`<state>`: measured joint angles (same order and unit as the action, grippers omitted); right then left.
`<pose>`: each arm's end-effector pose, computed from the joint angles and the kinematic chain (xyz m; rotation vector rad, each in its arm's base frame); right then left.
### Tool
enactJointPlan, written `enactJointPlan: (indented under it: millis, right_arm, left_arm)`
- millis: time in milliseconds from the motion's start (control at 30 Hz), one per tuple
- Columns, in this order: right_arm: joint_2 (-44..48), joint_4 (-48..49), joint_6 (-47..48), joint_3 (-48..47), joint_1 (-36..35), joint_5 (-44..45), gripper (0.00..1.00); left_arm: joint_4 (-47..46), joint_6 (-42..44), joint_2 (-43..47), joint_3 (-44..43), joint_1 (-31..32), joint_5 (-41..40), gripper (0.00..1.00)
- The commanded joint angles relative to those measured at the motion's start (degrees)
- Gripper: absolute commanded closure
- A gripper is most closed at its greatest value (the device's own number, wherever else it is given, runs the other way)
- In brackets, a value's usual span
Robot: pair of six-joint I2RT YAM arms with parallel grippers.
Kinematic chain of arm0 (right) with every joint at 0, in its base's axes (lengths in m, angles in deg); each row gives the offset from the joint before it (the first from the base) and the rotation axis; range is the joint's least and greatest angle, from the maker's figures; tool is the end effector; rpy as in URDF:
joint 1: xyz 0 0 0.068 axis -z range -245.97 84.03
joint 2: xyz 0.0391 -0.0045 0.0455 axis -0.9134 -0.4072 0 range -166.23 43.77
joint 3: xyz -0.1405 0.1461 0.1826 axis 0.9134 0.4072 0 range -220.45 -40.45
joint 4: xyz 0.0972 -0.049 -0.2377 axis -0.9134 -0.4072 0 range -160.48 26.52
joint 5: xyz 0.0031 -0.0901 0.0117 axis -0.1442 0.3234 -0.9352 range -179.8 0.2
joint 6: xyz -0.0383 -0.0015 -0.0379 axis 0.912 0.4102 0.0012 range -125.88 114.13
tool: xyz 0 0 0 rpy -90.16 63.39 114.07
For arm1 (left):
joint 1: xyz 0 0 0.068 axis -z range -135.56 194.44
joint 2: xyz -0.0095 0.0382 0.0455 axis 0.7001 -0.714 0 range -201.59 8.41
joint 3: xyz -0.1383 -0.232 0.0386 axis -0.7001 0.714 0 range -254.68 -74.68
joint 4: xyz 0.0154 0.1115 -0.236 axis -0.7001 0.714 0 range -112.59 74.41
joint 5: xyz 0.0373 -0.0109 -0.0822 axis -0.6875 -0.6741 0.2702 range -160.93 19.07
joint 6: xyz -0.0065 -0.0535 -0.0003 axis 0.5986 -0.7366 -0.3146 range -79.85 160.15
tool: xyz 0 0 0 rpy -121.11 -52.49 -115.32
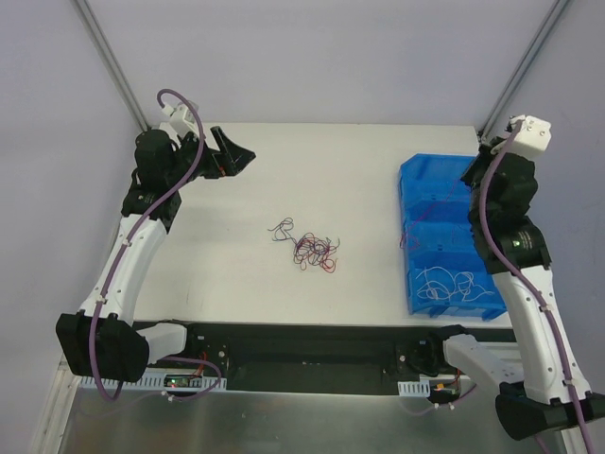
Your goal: Untangle the cables
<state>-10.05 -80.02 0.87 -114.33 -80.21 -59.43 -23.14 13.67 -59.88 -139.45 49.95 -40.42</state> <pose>0.1772 0.0264 0.4734 0.1491 1.5177 -0.2950 0.2721 -0.0444 0.3983 0.1186 1.6809 -0.8545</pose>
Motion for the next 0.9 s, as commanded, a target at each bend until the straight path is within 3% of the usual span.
enactJointPlan:
  millis: [0, 167, 400, 533, 667, 733, 867]
  right_arm:
    - [-1.2, -0.9, -0.6, 7.2, 3.7, 9.9, 1.0]
    - [-7.2, -4.6, -11.6, 13.1, 11.9, 7.8, 1.0]
    - [-21.7, -12.6, -26.9, 13.3, 23.2, -16.6, 1.0]
    - [-24.7, -14.2, -27.0, 13.2, 24.7, -12.9, 0.98]
    - [-26.8, -15.9, -21.2, 10.3, 24.7, -15.8, 0.62]
    - [-25.9, -16.4, -18.4, 9.5, 24.3, -17.4, 0.49]
    - [-20.7, -15.5, -13.9, 9.9, 22.2, -13.9, 0.38]
  left_arm:
    - [-1.7, -0.9, -0.4, -2.6, -0.6, 2.4, 0.1]
    - [-1.7, -0.9, -0.6, -2.6, -0.6, 2.7, 0.1]
    - [-1.7, -0.9, -0.6, -2.8, -0.6, 2.9, 0.1]
    - [-1.7, -1.0, -0.7, -2.9, -0.6, 3.0, 0.1]
    - [-1.7, -1.3, -0.5, -3.0, -0.6, 3.8, 0.1]
    - [-1.8, -1.4, -0.4, -2.9, -0.6, 3.8, 0.1]
    - [-2.0, -1.6, -0.6, -3.0, -0.6, 4.0, 0.1]
